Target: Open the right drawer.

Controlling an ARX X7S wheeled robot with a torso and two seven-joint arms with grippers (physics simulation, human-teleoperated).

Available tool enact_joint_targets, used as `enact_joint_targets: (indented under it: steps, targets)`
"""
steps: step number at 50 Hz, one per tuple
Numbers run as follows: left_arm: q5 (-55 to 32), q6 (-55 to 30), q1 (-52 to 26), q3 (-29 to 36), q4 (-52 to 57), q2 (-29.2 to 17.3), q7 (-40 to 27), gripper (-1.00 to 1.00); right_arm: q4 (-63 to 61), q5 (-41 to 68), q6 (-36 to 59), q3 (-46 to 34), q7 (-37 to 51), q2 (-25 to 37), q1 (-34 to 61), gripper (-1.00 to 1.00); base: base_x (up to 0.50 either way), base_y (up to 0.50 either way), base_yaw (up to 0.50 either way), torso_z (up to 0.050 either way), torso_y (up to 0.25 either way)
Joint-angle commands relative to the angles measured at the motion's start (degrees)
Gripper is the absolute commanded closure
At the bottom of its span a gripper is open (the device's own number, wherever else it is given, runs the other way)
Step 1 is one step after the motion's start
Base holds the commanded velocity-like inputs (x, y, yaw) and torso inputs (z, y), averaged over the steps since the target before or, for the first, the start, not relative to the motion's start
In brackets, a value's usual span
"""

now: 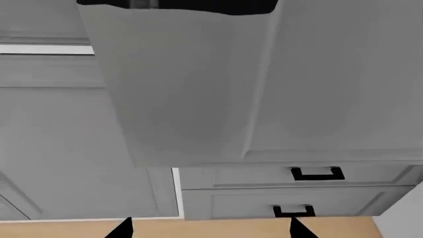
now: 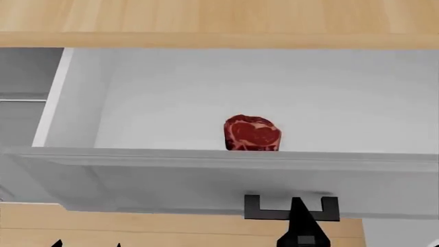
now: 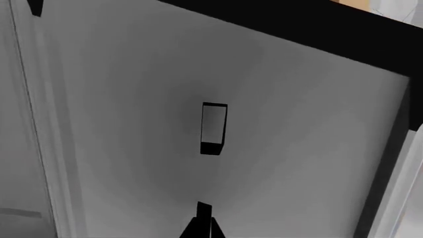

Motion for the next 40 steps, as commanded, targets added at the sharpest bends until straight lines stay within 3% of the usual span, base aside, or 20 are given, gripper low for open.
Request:
enact_joint_targets:
  steps: [1,40]
  targets:
    - [0.6,0.8,-0.1,-0.9,-0.3,0.9,1.4,-1.00,-1.3,-10.3,1.3,-0.8,1.5,-1.8,1.2,1.00,-0.14,0.00,0.00,0.000,0.000]
    - [0.2,1.0,-0.3,-0.4,-0.4,0.6,1.1,-1.00,-0.2,-10.4,1.4,-0.3,2.1,-2.1,1.6,1.00,-0.14,0.00,0.00,0.001,0.002]
